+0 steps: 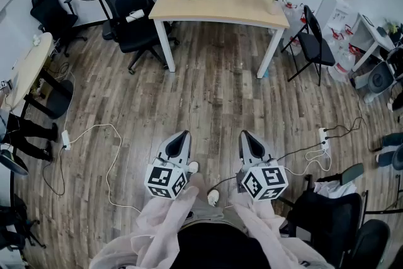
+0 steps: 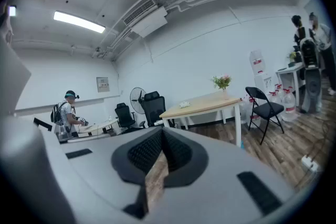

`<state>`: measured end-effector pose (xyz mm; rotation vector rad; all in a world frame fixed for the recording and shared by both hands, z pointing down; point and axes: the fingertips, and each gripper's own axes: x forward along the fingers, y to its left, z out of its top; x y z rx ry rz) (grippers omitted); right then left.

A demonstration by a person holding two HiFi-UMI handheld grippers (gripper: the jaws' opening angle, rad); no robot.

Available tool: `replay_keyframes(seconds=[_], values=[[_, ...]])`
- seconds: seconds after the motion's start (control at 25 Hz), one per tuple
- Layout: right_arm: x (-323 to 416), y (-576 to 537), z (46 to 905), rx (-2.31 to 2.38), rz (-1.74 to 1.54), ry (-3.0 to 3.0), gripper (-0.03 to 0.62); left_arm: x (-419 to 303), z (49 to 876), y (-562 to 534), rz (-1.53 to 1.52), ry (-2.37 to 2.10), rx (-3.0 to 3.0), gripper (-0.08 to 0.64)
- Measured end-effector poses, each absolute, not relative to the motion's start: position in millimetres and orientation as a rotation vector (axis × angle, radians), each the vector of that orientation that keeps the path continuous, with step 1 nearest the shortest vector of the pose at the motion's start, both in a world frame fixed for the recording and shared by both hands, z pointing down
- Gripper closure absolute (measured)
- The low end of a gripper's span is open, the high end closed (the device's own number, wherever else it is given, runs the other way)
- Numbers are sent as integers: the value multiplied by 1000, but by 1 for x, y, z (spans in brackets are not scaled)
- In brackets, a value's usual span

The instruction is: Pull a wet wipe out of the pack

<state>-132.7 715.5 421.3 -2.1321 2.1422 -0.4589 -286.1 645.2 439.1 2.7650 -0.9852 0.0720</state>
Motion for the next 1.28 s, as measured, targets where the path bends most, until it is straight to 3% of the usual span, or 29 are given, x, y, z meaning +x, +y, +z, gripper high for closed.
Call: replay_keyframes(seconds=[0.72, 1.28], values=[[-140, 732, 435, -2234, -422, 2110, 583, -290, 452, 672, 129, -992, 2765, 549], [-125, 682, 435, -2206, -419, 2150, 583, -275, 453, 619, 88, -1068, 2705, 549]])
